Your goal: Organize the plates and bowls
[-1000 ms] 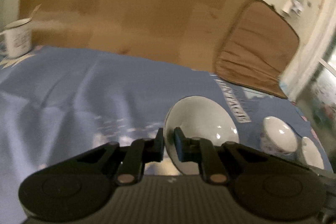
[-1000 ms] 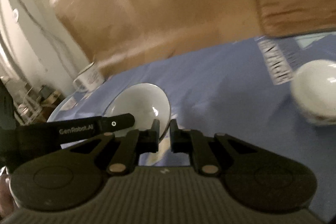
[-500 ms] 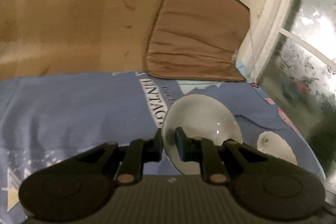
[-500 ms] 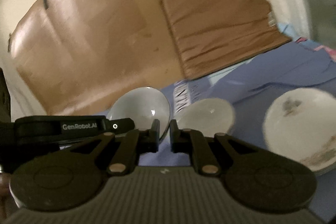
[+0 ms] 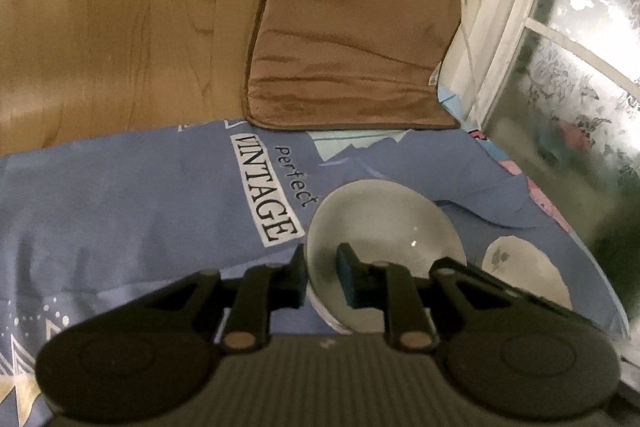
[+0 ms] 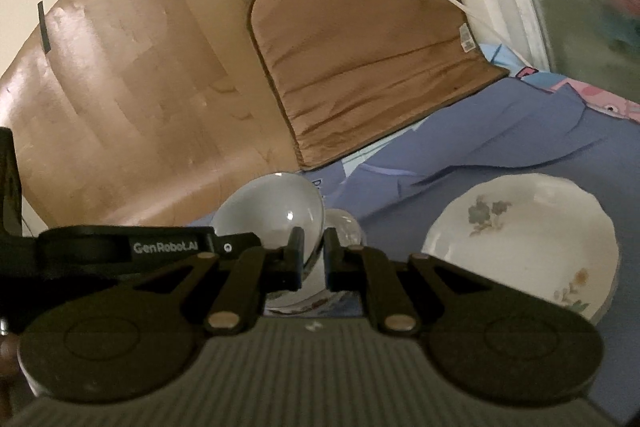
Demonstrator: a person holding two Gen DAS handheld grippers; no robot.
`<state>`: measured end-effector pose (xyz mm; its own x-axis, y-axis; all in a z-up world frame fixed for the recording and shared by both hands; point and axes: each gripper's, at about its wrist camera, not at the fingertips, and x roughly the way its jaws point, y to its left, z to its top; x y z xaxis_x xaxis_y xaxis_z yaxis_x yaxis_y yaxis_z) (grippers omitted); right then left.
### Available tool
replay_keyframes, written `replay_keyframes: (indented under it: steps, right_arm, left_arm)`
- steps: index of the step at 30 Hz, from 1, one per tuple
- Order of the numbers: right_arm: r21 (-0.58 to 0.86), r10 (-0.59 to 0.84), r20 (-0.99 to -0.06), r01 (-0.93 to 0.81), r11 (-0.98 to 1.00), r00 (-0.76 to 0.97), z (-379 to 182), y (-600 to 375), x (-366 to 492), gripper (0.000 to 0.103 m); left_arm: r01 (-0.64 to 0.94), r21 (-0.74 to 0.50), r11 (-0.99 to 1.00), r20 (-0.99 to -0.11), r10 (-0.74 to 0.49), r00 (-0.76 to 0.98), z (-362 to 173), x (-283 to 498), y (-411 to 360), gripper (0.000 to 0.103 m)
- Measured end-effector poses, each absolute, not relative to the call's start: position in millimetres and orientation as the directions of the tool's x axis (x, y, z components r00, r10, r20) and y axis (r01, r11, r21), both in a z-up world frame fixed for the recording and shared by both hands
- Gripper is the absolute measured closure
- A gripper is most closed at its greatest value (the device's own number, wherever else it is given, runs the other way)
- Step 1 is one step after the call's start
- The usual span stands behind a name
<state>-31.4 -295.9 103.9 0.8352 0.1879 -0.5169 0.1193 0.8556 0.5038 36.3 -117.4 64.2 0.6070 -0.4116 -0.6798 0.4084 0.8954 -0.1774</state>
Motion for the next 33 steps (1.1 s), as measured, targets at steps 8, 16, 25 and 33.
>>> replay_keyframes:
  steps: [8,16,25,33]
  right_arm:
    - [0.499,0.129,-0.449,0.128,0.857,0.884,114,-294,-45,0.072]
    - [0.459,0.151,-0.458,0.088,0.884,0.876,114,-273,-62,0.072]
    - [0.450,0.202,-0.496,0.051,0.892,0.845,114,-250,-70,0.071]
    - [0.447,0.220,-0.541,0.056,0.893,0.812,112,-236,-74,0.068]
  left_arm:
    - [0.394,-0.177,0.902,-0.654,-0.407,0.638,70,30,-104,0.084]
    - [0.401,-0.170,0.900,-0.632,-0.412,0.657,71,11,-88,0.077]
    - [0.366,-0.126,0.922,-0.601,-0.365,0.711,69,-13,-66,0.057]
    - [0.316,-0.062,0.947,-0.588,-0.291,0.755,64,-27,-47,0.041]
